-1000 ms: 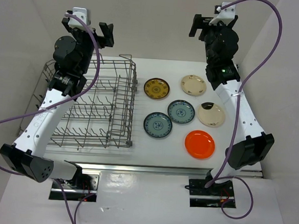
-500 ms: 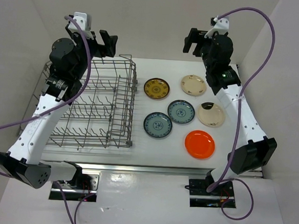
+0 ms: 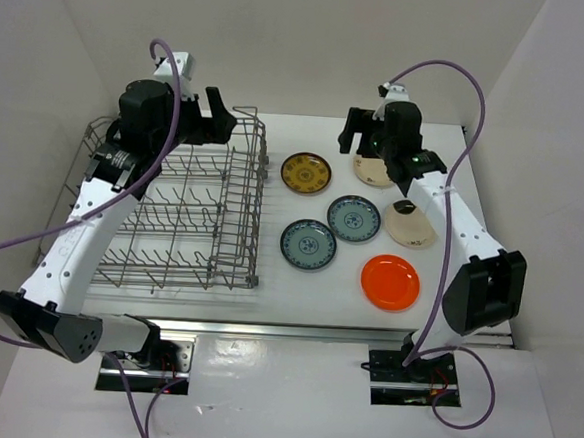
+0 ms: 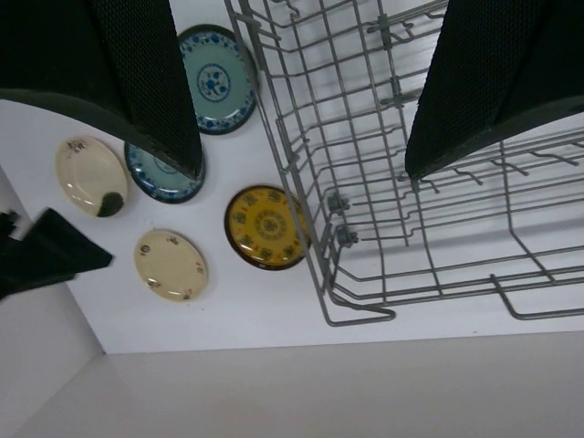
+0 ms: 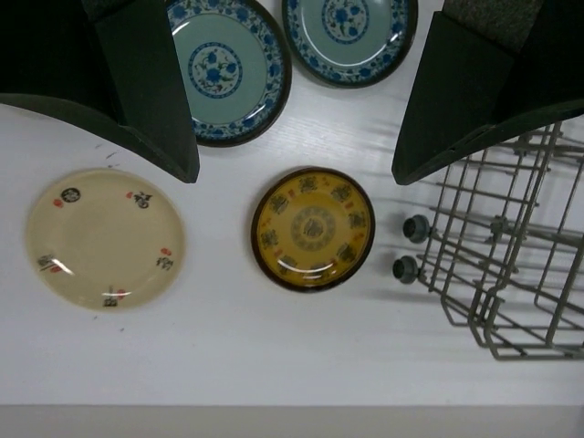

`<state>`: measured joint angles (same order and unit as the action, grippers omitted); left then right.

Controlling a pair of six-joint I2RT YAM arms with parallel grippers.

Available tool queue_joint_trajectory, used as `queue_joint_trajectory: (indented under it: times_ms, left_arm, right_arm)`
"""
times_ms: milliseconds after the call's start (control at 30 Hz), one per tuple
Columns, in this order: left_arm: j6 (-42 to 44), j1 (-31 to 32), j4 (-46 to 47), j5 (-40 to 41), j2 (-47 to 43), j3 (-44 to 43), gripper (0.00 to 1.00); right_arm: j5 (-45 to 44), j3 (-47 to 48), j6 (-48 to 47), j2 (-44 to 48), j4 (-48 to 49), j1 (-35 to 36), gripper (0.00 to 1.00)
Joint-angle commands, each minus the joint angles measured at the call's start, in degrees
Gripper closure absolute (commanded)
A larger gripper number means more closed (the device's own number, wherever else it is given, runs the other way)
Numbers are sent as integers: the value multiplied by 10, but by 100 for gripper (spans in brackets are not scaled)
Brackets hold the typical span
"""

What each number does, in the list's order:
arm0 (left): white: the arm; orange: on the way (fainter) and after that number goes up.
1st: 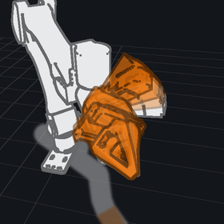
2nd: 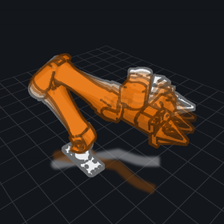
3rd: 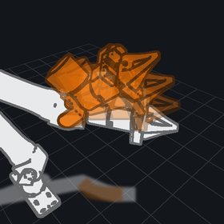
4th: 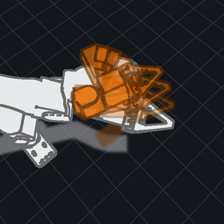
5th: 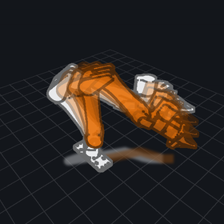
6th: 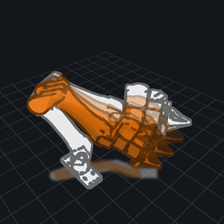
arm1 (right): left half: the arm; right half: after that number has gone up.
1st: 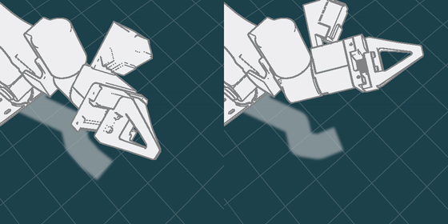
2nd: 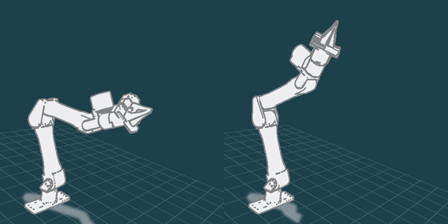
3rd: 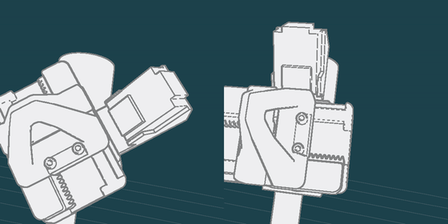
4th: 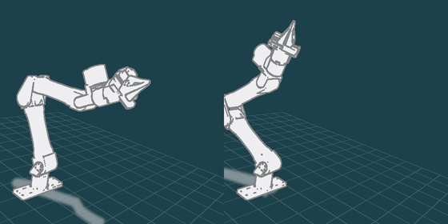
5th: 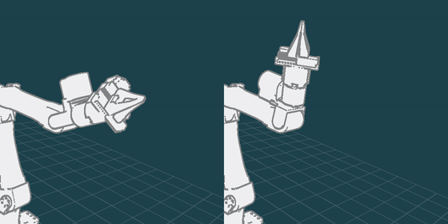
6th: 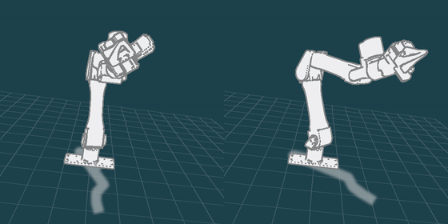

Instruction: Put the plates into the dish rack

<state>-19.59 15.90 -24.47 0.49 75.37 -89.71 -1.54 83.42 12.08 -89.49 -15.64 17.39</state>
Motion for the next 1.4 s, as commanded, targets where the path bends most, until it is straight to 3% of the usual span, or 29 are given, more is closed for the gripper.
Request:
queue_joint_trajectory:
  times_ms: [0,67,133,233,433,633,933,1133,1300,1367]
  left_arm:
    - [-20,-2,8,-70,-33,6,3]
    - [-20,-2,8,-88,-39,6,3]
    - [-49,-2,-7,-64,-39,6,0]
    - [-58,-7,-18,-59,-33,6,7]
    - [-58,-7,-18,-88,-8,-6,5]
    - [-58,-7,-23,-100,6,-35,4]
    - [-70,-12,-57,-89,36,-67,3]
    - [-82,-18,-57,-89,42,-67,0]
    - [-82,-24,-57,-89,42,-72,0]
    - [-82,-29,-62,-84,42,-67,0]
  right_arm:
    - [64,-19,-8,-21,60,2,6]
    - [107,-35,-2,-38,90,-12,6]
    - [146,-42,4,-66,103,-20,0]
    - [192,-18,-1,-113,108,-25,0]
    - [259,-23,4,-192,147,-55,0]
    - [320,14,32,-278,152,-78,7]
    - [346,68,69,-365,148,-78,15]
    - [351,131,102,-430,126,-73,26]
    - [346,169,123,-486,102,-68,43]
    - [346,176,128,-493,97,-68,54]
